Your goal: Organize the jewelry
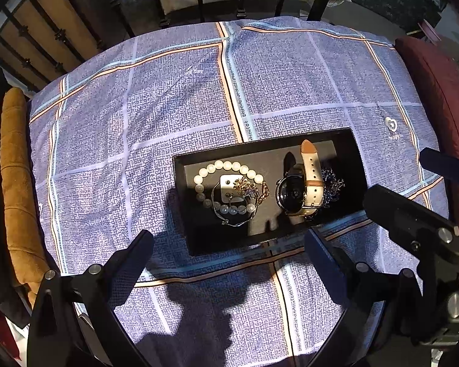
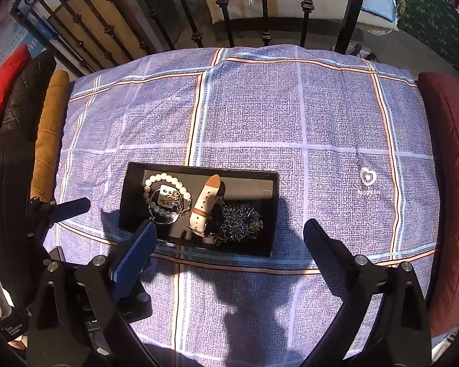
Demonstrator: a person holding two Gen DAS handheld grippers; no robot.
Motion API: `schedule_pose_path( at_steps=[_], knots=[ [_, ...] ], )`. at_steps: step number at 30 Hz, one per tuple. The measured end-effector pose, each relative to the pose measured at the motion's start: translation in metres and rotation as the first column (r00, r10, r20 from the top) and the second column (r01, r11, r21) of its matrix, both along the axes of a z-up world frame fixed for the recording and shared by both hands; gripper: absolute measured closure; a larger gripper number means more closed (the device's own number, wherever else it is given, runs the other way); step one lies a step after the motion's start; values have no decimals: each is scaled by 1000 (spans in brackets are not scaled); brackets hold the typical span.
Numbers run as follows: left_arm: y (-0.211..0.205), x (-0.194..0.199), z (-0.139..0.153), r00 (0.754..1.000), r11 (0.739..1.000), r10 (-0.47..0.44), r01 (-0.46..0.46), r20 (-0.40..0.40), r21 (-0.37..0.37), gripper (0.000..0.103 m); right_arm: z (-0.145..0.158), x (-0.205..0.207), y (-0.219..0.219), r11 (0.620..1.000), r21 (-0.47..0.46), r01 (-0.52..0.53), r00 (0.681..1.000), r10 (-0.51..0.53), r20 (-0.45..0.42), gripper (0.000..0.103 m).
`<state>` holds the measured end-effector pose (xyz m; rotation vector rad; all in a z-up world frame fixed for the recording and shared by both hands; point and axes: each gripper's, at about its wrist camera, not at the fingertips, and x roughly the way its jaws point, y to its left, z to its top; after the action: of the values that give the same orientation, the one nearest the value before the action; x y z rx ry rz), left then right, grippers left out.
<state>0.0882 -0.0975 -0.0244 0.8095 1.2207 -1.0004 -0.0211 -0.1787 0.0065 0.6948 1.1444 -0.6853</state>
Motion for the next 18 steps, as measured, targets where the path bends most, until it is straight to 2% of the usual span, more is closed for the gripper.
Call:
schedule_pose_path(
  at_steps=[9, 18],
  knots=[
    [-2, -1, -4, 1000, 1000, -2, 2, -6, 11, 7, -7, 2, -1, 1000, 15, 0, 1000, 0, -3, 8],
    [-1, -5, 3, 1000, 1000, -16, 16, -11, -14, 7, -5, 1, 2, 1000, 9, 5, 1000, -5, 1, 8]
  ],
)
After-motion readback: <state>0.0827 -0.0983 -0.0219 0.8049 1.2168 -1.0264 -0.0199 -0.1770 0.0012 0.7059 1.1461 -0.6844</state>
